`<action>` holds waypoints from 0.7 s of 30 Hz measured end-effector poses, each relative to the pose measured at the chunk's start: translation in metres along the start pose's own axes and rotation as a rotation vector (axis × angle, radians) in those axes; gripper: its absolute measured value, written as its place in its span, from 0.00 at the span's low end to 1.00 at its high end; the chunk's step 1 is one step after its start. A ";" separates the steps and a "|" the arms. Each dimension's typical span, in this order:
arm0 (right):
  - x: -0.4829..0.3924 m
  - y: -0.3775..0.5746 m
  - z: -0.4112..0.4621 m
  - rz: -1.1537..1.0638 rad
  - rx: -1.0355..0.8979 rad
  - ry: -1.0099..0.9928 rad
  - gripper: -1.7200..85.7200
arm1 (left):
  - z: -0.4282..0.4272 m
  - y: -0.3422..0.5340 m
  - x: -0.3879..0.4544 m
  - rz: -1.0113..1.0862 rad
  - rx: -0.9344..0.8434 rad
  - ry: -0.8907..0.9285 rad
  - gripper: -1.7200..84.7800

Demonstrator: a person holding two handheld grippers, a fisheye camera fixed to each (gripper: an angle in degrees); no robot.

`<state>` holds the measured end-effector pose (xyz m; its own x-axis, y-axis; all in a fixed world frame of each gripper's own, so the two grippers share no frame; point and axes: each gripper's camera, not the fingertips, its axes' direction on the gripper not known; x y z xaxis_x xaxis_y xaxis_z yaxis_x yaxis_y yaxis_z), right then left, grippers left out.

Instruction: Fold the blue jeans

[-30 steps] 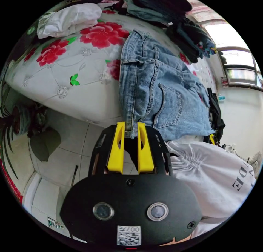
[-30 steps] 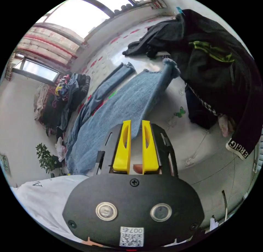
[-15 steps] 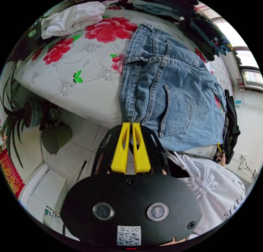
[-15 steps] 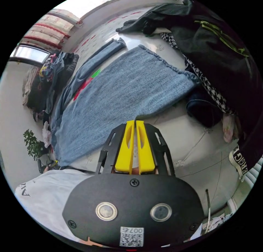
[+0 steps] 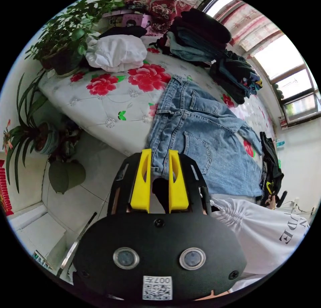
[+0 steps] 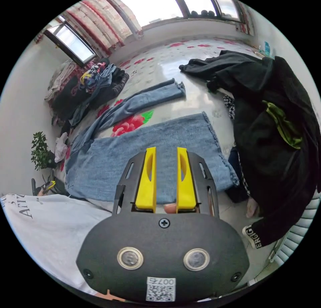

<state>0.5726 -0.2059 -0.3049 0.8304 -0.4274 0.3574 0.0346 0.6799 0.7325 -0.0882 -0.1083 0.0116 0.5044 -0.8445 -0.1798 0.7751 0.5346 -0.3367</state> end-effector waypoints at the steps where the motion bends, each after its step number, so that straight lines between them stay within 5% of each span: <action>1: -0.007 -0.013 0.007 -0.019 -0.001 -0.004 0.09 | 0.004 -0.011 0.007 0.021 -0.002 -0.010 0.12; 12: -0.121 -0.246 0.159 -0.174 -0.168 0.102 0.14 | 0.138 -0.256 0.154 0.410 -0.112 -0.157 0.13; 19: -0.124 -0.306 0.274 -0.189 -0.427 0.154 0.15 | 0.228 -0.317 0.193 0.556 -0.234 -0.216 0.15; 21: -0.146 -0.307 0.282 -0.290 -0.380 0.275 0.07 | 0.232 -0.324 0.193 0.552 -0.245 -0.216 0.11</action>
<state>0.2839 -0.5201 -0.4191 0.8697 -0.4926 -0.0300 0.4400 0.7464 0.4994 -0.1537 -0.4377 0.3000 0.8896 -0.4081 -0.2049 0.2830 0.8448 -0.4541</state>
